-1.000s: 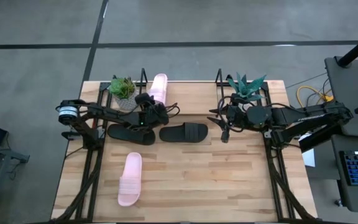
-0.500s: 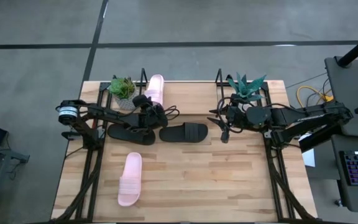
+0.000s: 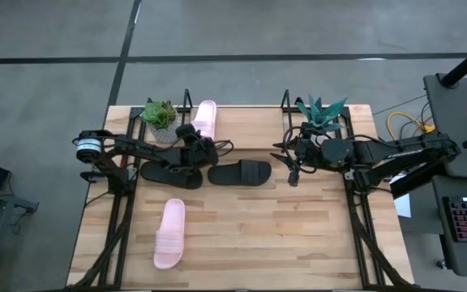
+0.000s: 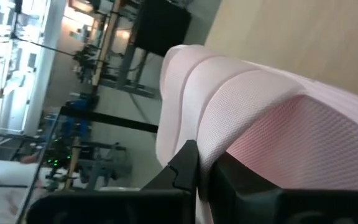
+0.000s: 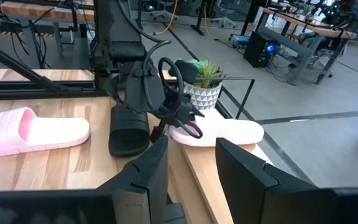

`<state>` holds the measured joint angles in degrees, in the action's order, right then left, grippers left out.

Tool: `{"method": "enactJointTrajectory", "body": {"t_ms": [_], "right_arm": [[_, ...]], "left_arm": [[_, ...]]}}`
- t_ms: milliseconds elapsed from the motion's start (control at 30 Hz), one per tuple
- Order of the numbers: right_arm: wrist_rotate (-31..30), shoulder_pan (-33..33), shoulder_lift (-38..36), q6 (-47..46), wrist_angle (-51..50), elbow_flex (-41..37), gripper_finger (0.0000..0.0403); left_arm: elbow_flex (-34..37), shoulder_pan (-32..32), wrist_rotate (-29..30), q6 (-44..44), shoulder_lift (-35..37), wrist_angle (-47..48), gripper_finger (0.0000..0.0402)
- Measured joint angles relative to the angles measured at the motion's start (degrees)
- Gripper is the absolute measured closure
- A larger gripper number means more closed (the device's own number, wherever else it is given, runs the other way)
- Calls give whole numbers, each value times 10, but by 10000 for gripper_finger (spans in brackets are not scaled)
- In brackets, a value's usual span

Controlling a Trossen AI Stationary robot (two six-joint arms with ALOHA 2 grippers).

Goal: Pick and place slides into the shelf
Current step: Put the top pink slides on the shelf

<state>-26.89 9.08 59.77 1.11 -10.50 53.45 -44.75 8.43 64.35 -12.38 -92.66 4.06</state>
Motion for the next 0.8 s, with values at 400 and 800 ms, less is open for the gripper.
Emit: {"method": "enactJointTrajectory", "body": {"t_ms": [400,800], "right_arm": [[0,0,0,0,0,0,280],[0,0,0,0,0,0,280]], "left_arm": [[-3,17,-87,-5,0,16,283],[-36,18,-159,-1,5,84,152]]}}
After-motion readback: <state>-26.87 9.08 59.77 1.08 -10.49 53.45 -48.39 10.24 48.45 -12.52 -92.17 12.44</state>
